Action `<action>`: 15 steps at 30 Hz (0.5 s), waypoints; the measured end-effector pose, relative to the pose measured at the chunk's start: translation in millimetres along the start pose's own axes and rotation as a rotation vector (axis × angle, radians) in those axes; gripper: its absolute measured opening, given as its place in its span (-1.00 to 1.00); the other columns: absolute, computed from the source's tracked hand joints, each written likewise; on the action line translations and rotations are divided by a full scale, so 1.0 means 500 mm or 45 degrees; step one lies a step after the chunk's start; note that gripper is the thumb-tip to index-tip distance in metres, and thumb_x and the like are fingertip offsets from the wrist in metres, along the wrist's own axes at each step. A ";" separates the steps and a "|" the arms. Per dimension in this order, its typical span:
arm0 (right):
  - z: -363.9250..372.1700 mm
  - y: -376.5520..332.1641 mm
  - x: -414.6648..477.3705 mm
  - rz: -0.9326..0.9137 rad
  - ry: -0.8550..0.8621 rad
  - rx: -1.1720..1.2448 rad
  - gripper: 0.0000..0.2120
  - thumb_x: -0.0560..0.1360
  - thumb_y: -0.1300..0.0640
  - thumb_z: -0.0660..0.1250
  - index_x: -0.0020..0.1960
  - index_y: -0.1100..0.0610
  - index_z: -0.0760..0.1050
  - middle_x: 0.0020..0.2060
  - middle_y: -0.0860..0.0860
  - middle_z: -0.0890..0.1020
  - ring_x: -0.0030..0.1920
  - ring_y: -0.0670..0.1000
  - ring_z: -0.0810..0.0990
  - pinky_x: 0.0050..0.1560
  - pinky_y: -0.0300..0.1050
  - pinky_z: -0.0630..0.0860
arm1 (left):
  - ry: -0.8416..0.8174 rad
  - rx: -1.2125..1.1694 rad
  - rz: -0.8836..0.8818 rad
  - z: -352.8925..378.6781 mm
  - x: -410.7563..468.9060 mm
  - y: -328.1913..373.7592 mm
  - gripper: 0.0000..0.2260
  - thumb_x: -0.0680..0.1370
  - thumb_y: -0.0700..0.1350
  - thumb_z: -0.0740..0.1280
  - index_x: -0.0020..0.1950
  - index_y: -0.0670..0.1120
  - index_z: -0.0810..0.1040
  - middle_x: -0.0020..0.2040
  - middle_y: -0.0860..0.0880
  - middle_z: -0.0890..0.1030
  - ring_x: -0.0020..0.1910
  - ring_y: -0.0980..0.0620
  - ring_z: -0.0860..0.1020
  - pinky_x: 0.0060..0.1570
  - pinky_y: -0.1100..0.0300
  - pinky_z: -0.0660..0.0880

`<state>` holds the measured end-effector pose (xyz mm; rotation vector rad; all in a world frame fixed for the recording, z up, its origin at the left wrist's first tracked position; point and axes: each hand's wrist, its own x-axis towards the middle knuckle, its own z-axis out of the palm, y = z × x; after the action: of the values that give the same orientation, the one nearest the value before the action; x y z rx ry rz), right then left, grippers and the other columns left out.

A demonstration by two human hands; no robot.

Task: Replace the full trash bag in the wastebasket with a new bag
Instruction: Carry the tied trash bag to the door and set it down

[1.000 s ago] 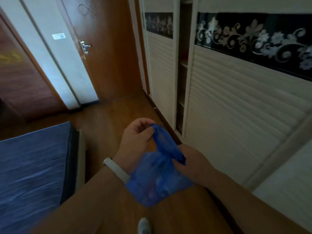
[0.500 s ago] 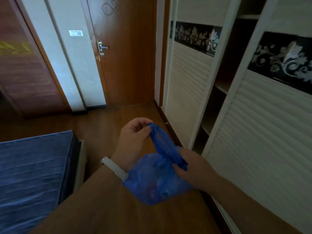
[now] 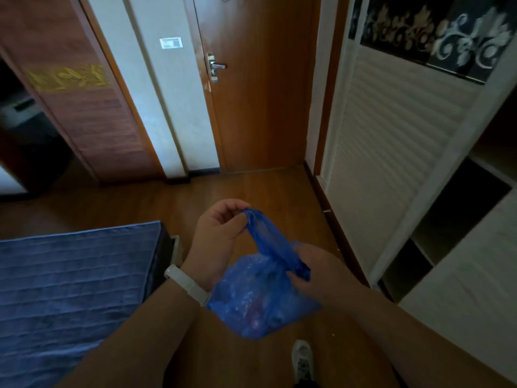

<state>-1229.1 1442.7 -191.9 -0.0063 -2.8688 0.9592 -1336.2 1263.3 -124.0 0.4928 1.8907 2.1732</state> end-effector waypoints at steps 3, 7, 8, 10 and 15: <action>-0.021 0.059 0.122 -0.074 0.006 0.030 -0.70 0.44 0.00 0.28 0.12 0.10 0.52 -0.01 -0.16 0.54 0.01 -0.09 0.55 0.03 -0.23 0.46 | 0.087 0.027 0.004 0.020 0.122 -0.010 -0.63 0.52 -0.40 0.23 -0.23 0.03 0.62 -0.23 0.03 0.65 -0.19 0.06 0.60 -0.16 0.21 0.52; -0.074 0.134 0.277 -0.097 0.031 -0.019 -0.78 0.42 0.00 0.30 -0.03 0.13 0.49 -0.11 -0.08 0.55 -0.12 -0.01 0.52 -0.10 -0.13 0.43 | 0.136 0.067 0.002 0.066 0.274 -0.001 -0.72 0.54 -0.41 0.21 -0.16 -0.06 0.58 -0.29 0.09 0.65 -0.26 0.13 0.61 -0.21 0.27 0.52; -0.090 0.148 0.312 -0.106 0.023 -0.034 -0.79 0.43 0.01 0.32 -0.04 0.14 0.50 -0.12 -0.03 0.57 -0.13 -0.01 0.52 -0.11 -0.13 0.43 | 0.137 0.074 0.018 0.074 0.307 0.006 -0.74 0.53 -0.42 0.21 -0.14 -0.09 0.56 -0.30 0.09 0.65 -0.26 0.14 0.61 -0.22 0.29 0.52; -0.123 0.176 0.389 -0.149 0.012 -0.061 -0.81 0.44 0.06 0.36 -0.03 0.15 0.51 -0.12 0.01 0.58 -0.14 -0.02 0.50 -0.11 -0.14 0.42 | 0.155 0.088 0.066 0.087 0.375 0.014 -0.75 0.53 -0.42 0.20 -0.12 -0.11 0.55 -0.29 0.09 0.65 -0.26 0.15 0.61 -0.23 0.31 0.52; -0.163 0.224 0.527 -0.193 0.000 -0.077 -0.80 0.45 0.06 0.36 0.03 0.12 0.51 -0.08 -0.01 0.58 -0.07 -0.02 0.53 -0.04 -0.08 0.48 | 0.212 0.054 0.060 0.089 0.501 0.010 -0.75 0.54 -0.41 0.20 -0.13 -0.10 0.55 -0.29 0.08 0.65 -0.25 0.13 0.61 -0.22 0.29 0.53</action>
<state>-1485.4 1591.8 -165.7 0.2033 -2.8483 0.8443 -1549.2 1397.8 -87.1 0.3774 2.0334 2.2721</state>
